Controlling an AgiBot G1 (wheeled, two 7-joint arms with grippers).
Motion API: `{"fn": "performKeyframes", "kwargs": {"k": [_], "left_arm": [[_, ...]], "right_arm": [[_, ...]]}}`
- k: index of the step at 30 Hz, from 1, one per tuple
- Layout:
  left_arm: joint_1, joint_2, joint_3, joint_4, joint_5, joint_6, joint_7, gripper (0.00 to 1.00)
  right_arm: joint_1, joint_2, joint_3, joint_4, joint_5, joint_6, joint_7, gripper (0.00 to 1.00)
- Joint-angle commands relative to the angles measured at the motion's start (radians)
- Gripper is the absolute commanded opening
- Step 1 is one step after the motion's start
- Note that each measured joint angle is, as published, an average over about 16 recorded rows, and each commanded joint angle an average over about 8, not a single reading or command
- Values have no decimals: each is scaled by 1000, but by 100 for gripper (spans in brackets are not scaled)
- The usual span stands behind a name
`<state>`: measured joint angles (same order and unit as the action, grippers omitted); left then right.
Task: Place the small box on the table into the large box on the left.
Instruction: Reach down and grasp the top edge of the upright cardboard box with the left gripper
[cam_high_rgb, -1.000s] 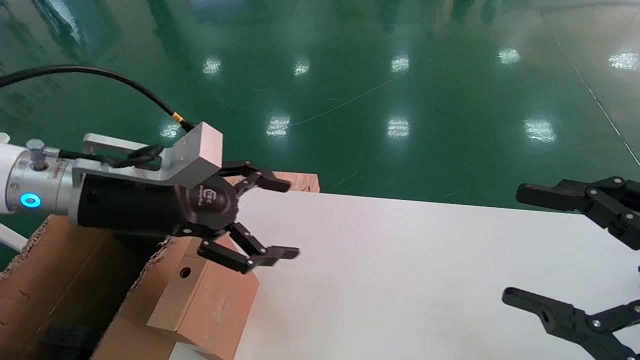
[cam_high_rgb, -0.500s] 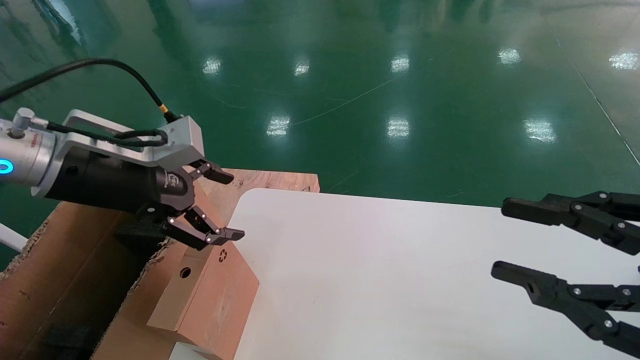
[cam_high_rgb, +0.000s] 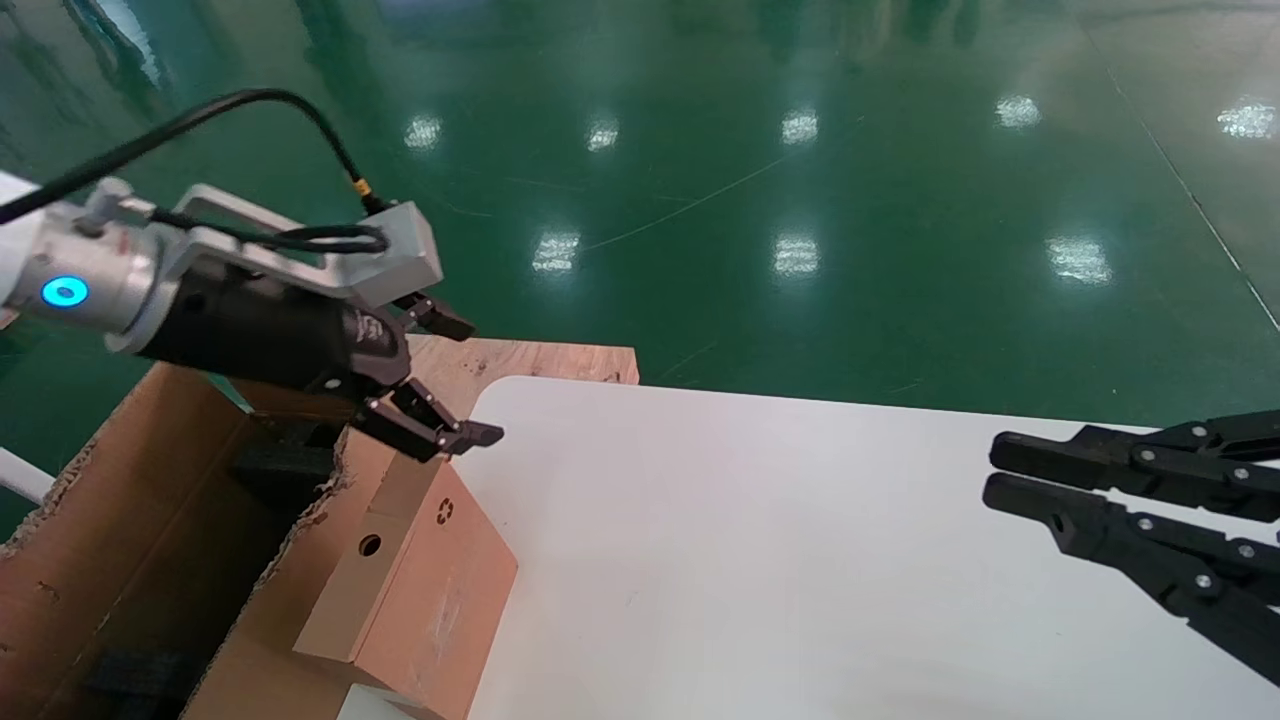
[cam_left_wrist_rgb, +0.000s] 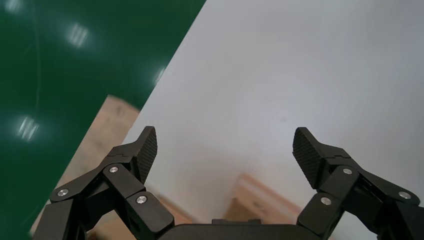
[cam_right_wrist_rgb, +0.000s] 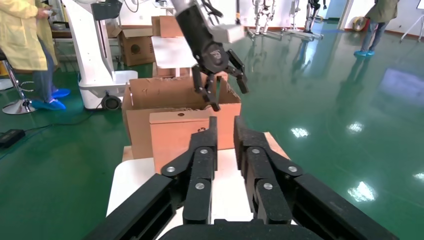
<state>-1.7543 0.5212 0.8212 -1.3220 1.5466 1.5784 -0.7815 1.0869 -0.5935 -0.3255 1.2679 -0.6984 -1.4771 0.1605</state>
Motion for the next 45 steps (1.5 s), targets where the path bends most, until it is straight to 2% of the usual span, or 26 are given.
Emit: {"fn": "performKeyframes", "kwargs": {"k": [1,9,15,19,24,35,39,45], "left_arm": [[-34,30,33,1,56,6,-38,100],[-151,83,246,56,82,19,-244,100],[-246,110,432,87,77,23,-348,100],[-300,125,562,111,35,23,-397,100],[-362,144,697,144,-40,19,-416,100],[-431,192,918,218,-170,12,-421,100],[-435,204,966,244,-213,3,-410,100],[-433,207,987,267,-244,-26,-390,100]], "right_arm": [[0,0,0,0,0,0,0,0],[0,0,0,0,0,0,0,0],[0,0,0,0,0,0,0,0],[0,0,0,0,0,0,0,0],[0,0,-1,0,0,0,0,0],[0,0,-1,0,1,0,0,0],[0,0,-1,0,1,0,0,0],[0,0,-1,0,1,0,-1,0]]}}
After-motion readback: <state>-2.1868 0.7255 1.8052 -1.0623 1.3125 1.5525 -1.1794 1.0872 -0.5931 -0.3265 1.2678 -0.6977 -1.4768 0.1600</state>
